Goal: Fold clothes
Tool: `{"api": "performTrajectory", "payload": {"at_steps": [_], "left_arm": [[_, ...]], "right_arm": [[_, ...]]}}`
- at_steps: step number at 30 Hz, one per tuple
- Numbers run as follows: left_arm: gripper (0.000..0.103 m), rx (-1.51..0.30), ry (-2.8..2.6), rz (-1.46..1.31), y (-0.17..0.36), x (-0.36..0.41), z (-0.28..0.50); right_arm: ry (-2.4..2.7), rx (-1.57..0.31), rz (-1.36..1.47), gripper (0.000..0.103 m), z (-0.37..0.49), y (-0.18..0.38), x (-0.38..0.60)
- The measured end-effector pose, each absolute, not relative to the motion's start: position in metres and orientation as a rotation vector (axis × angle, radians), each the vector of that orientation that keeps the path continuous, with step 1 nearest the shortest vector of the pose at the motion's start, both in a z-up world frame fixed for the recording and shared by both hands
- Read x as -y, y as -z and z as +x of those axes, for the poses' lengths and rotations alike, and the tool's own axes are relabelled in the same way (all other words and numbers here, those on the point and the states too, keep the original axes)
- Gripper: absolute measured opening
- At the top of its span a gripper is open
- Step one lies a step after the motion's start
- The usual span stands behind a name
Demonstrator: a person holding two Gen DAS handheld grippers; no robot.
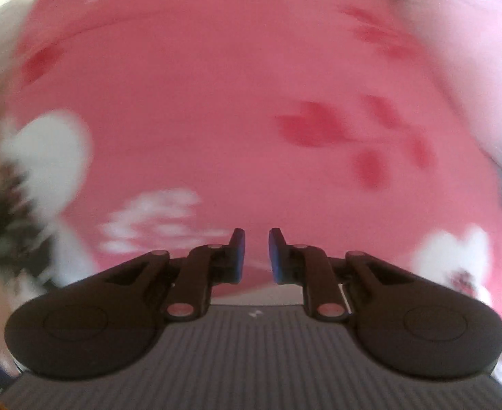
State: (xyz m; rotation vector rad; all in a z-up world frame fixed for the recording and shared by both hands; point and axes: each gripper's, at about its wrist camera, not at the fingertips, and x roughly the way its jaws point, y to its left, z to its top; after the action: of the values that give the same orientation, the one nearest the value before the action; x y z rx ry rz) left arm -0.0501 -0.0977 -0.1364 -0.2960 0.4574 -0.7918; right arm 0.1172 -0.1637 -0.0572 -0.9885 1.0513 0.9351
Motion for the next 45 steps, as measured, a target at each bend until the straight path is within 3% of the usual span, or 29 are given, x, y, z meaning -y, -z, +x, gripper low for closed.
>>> {"api": "performTrajectory", "payload": {"at_steps": [4,6,8,10,14,17,21,28,34,45], "left_arm": [[0.077,-0.471,0.73,-0.308,0.139,0.071,-0.048],[0.077,-0.482,0.697,-0.345,0.14,0.055,-0.043],[0.088,-0.497,0.687,-0.385,0.141,0.041,-0.039],[0.081,-0.491,0.639,-0.417,0.141,0.032,-0.035],[0.082,-0.47,0.658,-0.49,0.136,0.012,-0.03],[0.082,-0.457,0.63,-0.456,0.136,0.015,-0.028],[0.082,-0.468,0.629,-0.419,0.139,0.025,-0.027],[0.082,-0.505,0.7,-0.339,0.133,0.064,-0.025],[0.082,-0.528,0.736,-0.217,0.119,0.116,-0.027],[0.082,-0.513,0.663,-0.067,0.11,0.157,-0.039]], "right_arm": [[-0.888,-1.056,-1.19,0.015,0.074,0.088,0.168],[-0.883,-1.069,-1.082,0.015,0.062,0.074,0.179],[-0.897,-1.086,-0.988,0.014,0.044,0.063,0.19],[-0.929,-1.125,-0.909,0.011,0.027,0.057,0.202],[-0.975,-1.134,-0.772,0.011,-0.003,0.053,0.219],[-0.991,-1.105,-0.668,0.021,-0.025,0.049,0.23],[-0.985,-1.086,-0.5,0.018,-0.038,0.043,0.253],[-0.526,-0.815,-0.095,0.025,-0.084,0.058,0.316],[-0.13,-0.552,0.231,0.025,-0.123,0.07,0.371],[0.001,-0.375,0.277,0.022,-0.126,0.096,0.383]]}}
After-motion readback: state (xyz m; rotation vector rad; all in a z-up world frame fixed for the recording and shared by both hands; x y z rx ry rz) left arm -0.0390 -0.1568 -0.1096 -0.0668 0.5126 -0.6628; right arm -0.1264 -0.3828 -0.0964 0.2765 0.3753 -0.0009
